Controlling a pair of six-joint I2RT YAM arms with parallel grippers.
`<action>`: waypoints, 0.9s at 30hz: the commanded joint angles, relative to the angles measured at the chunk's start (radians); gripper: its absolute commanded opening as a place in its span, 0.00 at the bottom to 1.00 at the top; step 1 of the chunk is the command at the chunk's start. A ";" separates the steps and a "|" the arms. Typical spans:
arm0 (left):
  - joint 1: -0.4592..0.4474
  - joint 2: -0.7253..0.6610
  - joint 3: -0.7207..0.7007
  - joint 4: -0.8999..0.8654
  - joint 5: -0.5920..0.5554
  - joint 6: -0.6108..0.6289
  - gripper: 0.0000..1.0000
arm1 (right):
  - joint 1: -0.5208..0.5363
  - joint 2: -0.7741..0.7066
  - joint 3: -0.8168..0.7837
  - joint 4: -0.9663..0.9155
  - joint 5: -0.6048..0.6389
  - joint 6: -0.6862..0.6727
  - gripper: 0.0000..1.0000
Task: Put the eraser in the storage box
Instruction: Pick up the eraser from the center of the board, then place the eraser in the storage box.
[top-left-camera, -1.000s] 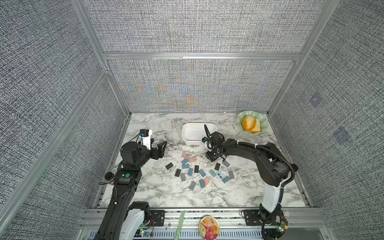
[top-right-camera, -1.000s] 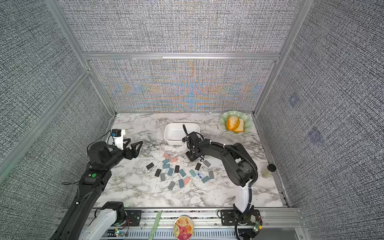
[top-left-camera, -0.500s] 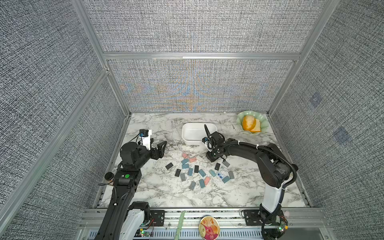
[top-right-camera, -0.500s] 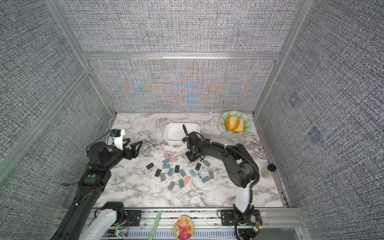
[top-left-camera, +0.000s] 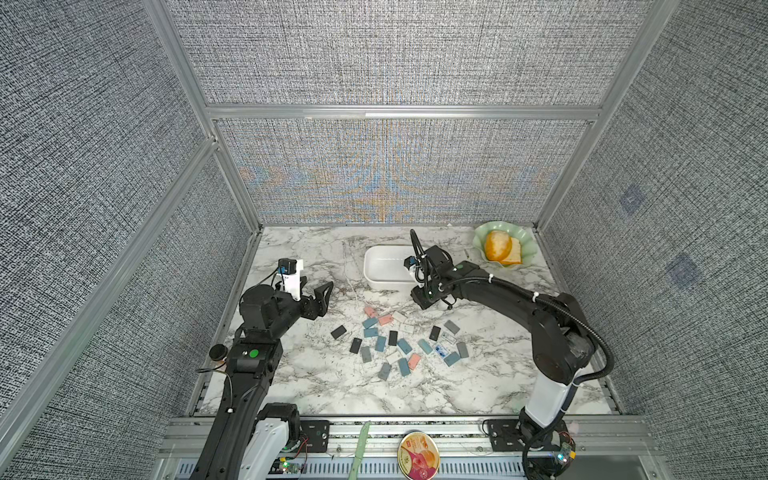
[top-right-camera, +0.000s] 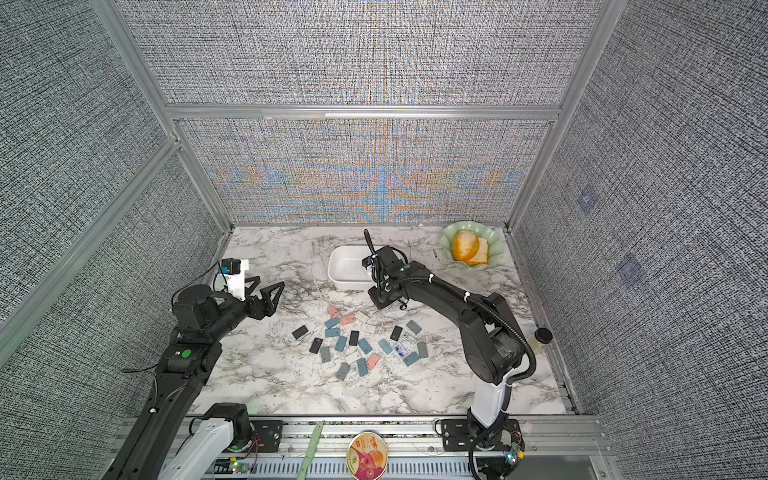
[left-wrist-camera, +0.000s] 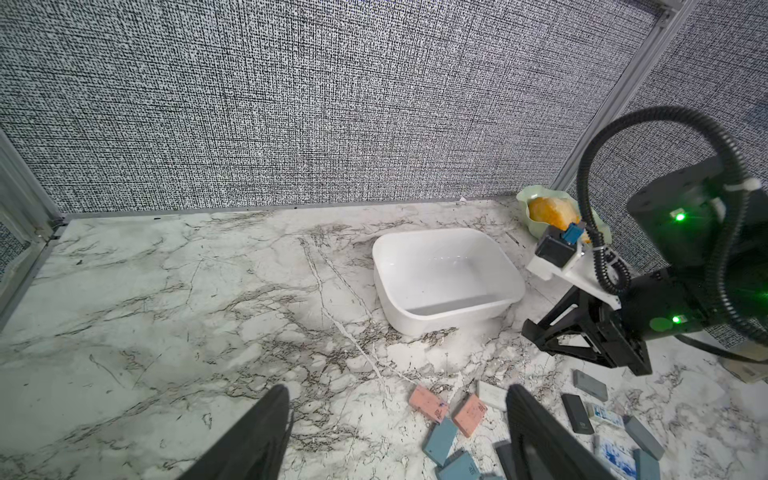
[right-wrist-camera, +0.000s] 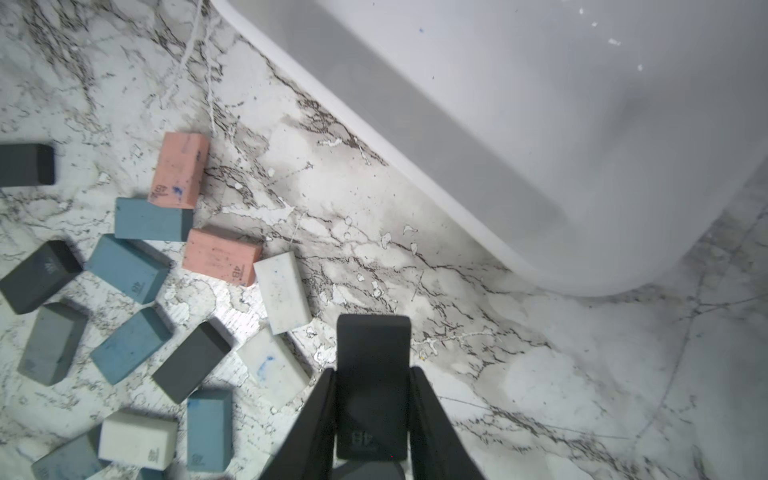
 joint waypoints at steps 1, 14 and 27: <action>0.001 -0.005 -0.002 0.019 -0.004 0.012 0.83 | -0.001 0.003 0.067 -0.085 0.017 -0.011 0.30; 0.001 0.008 -0.004 0.017 -0.010 0.013 0.83 | -0.088 0.265 0.457 -0.192 0.009 -0.025 0.30; 0.000 0.011 -0.004 0.014 -0.011 0.015 0.82 | -0.158 0.538 0.725 -0.226 0.007 -0.019 0.31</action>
